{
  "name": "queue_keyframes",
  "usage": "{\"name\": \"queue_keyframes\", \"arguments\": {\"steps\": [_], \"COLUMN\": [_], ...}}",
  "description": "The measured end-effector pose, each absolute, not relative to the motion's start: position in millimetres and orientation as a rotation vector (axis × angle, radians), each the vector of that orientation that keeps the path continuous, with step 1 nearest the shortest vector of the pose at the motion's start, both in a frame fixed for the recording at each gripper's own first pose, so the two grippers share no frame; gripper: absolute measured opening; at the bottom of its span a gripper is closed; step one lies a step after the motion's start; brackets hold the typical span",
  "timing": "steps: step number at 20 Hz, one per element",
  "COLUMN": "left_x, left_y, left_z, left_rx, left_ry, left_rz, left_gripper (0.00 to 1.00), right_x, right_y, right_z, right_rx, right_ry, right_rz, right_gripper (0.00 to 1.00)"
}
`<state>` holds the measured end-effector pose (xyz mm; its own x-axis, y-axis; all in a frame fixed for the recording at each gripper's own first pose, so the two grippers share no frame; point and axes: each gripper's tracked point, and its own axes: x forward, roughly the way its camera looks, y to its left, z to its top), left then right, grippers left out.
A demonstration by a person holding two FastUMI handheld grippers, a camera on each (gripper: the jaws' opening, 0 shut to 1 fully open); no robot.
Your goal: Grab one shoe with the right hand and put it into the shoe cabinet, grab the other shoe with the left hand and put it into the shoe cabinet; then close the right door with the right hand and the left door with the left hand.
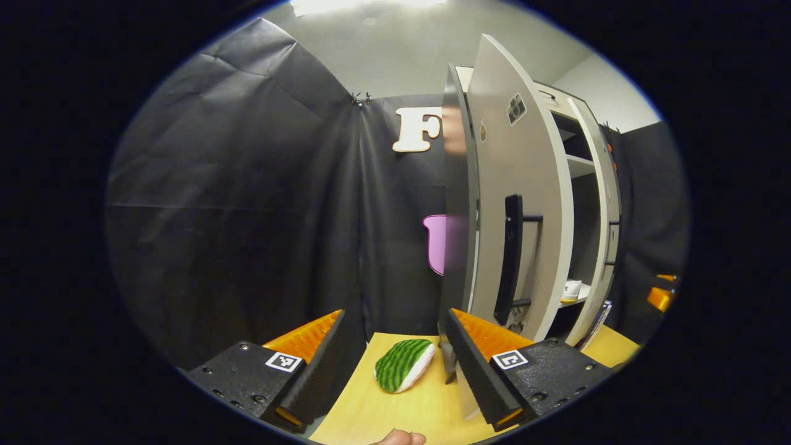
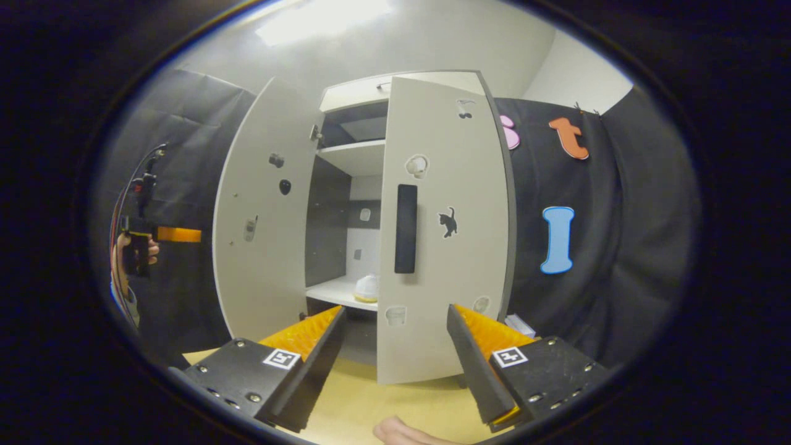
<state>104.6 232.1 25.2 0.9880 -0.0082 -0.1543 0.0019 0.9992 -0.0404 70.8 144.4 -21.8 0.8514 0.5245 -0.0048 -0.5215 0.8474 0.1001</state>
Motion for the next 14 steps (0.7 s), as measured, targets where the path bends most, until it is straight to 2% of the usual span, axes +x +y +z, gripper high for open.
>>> {"name": "queue_keyframes", "arguments": {"steps": [5, 6, 9, 10, 11, 13, 14], "left_x": [115, 118, 137, 141, 145, 152, 154], "left_y": [224, 218, 200, 189, 186, 188, 182], "left_z": [41, 42, 28, 20, 9, 3, 9], "left_rx": [-0.056, -0.045, -0.057, -0.086, -0.095, -0.058, -0.045], "left_ry": [0.174, 0.175, 0.223, 0.251, 0.296, 0.309, 0.279], "left_rz": [-0.016, -0.027, -0.054, -0.071, -0.046, -0.001, -0.014], "left_gripper": [0.94, 0.92, 0.92, 0.96, 0.96, 0.87, 0.90], "right_x": [45, 43, 42, 42, 41, 41, 41], "right_y": [106, 95, 57, 44, 32, 14, 8], "right_z": [-35, -38, -46, -49, -52, -58, -60], "right_rx": [0.106, 0.106, 0.124, 0.137, 0.146, 0.157, 0.159], "right_ry": [0.071, 0.083, 0.091, 0.099, 0.107, 0.119, 0.121], "right_rz": [0.509, 0.487, 0.394, 0.356, 0.322, 0.278, 0.268], "right_gripper": [0.96, 0.96, 0.96, 0.97, 0.96, 0.97, 0.97]}}
